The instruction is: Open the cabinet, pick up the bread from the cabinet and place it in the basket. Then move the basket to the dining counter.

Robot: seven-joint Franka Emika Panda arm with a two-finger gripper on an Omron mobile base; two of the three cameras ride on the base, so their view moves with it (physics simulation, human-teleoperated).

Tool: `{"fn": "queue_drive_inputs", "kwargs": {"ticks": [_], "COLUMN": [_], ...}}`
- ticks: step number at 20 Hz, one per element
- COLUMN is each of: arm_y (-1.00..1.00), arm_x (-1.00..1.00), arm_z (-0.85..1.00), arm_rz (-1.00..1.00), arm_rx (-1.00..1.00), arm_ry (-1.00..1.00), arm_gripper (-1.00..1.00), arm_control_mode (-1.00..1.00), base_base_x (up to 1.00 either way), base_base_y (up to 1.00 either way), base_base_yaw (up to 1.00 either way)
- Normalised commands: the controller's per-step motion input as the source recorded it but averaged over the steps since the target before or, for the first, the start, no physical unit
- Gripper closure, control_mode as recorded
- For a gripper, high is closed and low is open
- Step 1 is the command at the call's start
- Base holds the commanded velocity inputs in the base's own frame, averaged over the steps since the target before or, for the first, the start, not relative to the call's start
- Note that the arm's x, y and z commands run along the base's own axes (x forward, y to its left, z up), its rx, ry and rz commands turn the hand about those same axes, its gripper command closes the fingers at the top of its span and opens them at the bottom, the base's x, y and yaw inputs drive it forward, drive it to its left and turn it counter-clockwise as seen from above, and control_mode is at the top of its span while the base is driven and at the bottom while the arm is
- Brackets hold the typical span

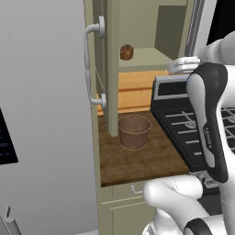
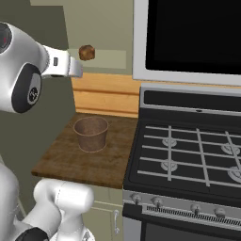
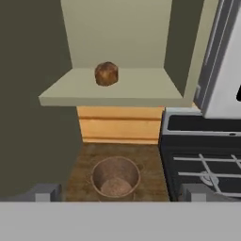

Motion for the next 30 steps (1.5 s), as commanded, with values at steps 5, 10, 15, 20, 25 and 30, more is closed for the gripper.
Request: {"fn": "queue_drive_inputs", "kwargs": {"ticks": [5,10,15,20,25,30], "arm_y": [0.17,0.11,0.32,0.05,0.02,0.25], "arm_x": [0.28,0.49,0.46,0.87,0.87,0.62], "arm_z": [0.03,-0.36,-0.3,0.13,0.06,0.0], "arm_rz": [0.0,0.0,0.0,0.0,0.0,0.0], "arm_rx": [0.0,0.02,0.02,0.03,0.03,0.0], "arm_ry": [-0.07,-0.18,-0.28,0.01,0.16,0.05], "arm_gripper": [-1.0,-1.0,-1.0,-1.0,-1.0,-1.0], "arm_control_mode": [-1.0,-1.0,-1.0,-1.0,-1.0,-1.0], "base_base_x": [0.0,0.0,0.0,0.0,0.0,0.0], "base_base_y": [0.0,0.0,0.0,0.0,0.0,0.0], "base_base_yaw": [0.0,0.0,0.0,0.0,0.0,0.0]}}
